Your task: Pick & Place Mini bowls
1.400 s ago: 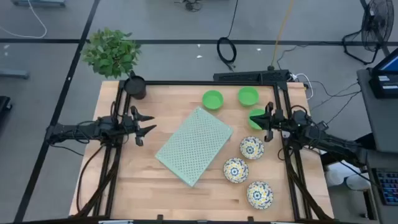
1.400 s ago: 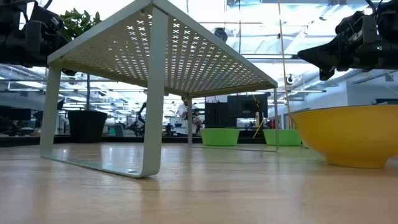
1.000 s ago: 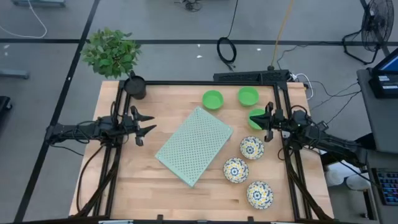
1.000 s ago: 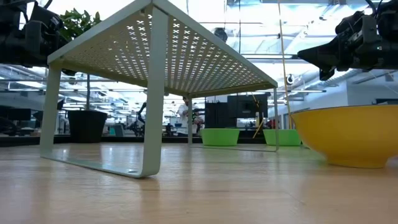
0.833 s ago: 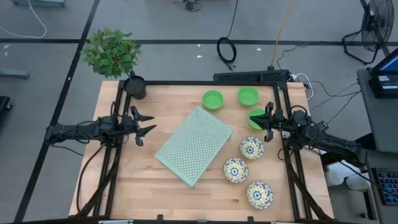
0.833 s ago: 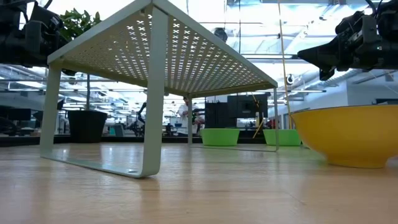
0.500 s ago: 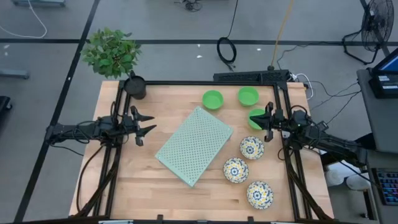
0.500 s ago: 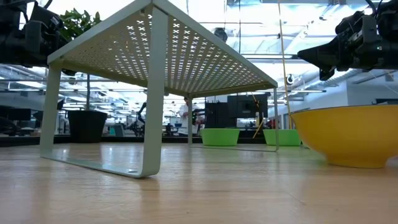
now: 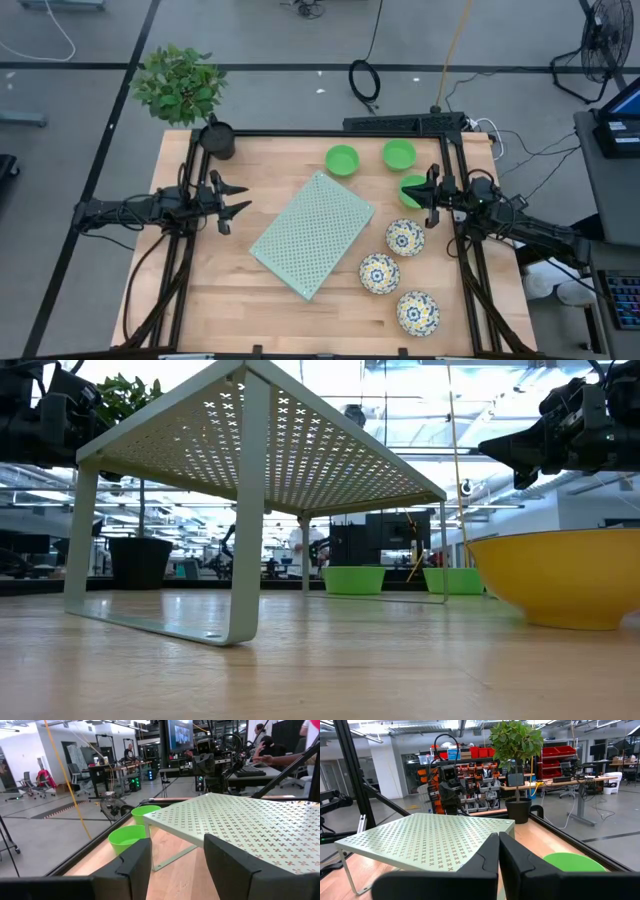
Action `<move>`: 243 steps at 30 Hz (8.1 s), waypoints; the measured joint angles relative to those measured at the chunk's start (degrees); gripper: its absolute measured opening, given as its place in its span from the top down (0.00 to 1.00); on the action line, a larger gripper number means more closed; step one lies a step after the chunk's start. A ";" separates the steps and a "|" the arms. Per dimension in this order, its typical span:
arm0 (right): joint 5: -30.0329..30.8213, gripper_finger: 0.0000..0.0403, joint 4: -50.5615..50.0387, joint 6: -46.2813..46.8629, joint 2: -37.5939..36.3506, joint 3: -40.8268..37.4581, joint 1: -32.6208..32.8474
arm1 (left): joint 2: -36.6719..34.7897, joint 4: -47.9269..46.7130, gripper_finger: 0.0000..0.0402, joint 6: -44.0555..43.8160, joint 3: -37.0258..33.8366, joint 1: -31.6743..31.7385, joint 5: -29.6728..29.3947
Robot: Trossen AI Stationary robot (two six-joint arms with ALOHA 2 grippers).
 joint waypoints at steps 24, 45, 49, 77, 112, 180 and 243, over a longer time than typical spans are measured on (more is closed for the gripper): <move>0.00 1.00 0.00 0.01 0.01 0.00 -0.02 | 0.01 0.00 0.55 0.00 0.00 0.00 0.00; 0.00 1.00 0.01 -0.02 -0.02 0.00 -0.02 | 0.01 0.00 0.55 0.00 0.00 0.00 0.00; 0.00 1.00 0.00 0.00 -0.01 -0.02 -0.01 | 0.02 0.00 0.55 0.00 0.00 0.00 0.00; 0.00 1.00 0.01 -0.01 0.01 0.00 -0.02 | 0.00 0.00 0.55 0.00 -0.01 0.00 0.00; 0.00 1.00 0.00 0.01 -0.01 0.00 -0.01 | 0.00 0.00 0.55 0.00 0.00 0.00 0.00; 22.47 0.45 -69.29 25.55 58.36 39.01 -22.30 | 0.04 -0.01 0.55 0.00 -0.02 0.00 -0.02; 19.38 0.68 -64.54 20.33 58.32 37.16 -26.31 | 0.04 0.00 0.55 0.00 -0.02 0.00 -0.02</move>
